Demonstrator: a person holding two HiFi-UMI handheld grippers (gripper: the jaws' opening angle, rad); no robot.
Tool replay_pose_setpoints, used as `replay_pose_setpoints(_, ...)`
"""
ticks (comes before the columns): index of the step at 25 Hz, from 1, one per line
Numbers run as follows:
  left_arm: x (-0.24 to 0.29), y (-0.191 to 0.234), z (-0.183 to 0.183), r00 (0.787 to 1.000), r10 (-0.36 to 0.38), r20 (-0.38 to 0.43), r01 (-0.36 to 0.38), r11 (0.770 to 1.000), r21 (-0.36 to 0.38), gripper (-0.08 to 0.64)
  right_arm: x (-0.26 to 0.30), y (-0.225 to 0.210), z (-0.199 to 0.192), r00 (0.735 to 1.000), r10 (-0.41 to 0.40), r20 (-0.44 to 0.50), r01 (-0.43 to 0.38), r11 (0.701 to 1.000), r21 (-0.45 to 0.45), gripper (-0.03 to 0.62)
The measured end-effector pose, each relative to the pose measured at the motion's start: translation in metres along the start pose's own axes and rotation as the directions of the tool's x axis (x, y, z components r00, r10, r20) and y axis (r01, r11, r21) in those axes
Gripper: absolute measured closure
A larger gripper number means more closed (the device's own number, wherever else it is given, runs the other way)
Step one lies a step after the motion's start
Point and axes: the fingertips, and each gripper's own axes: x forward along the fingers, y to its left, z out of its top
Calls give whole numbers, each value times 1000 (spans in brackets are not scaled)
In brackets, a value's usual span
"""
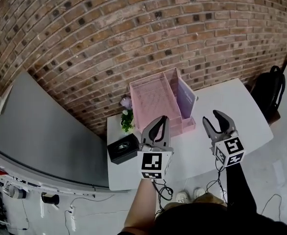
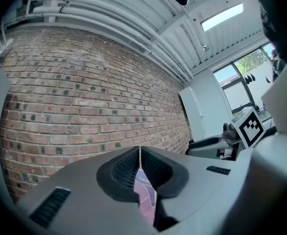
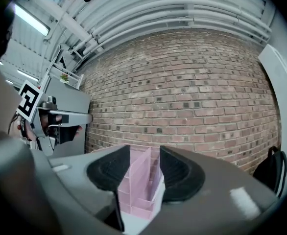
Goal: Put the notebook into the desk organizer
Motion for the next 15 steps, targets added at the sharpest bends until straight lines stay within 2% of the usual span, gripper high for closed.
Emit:
replay_pose_setpoints(8, -2, -19, 12, 997, 83, 0, -83, 997, -4, 551, -16, -17, 6, 997, 71, 15, -71, 997, 3, 414)
replay_pose_setpoints(15, -4, -42, 13, 994, 107, 14, -107, 994, 1, 551, -27, -26, 9, 993, 92, 75, -91, 996, -10, 414)
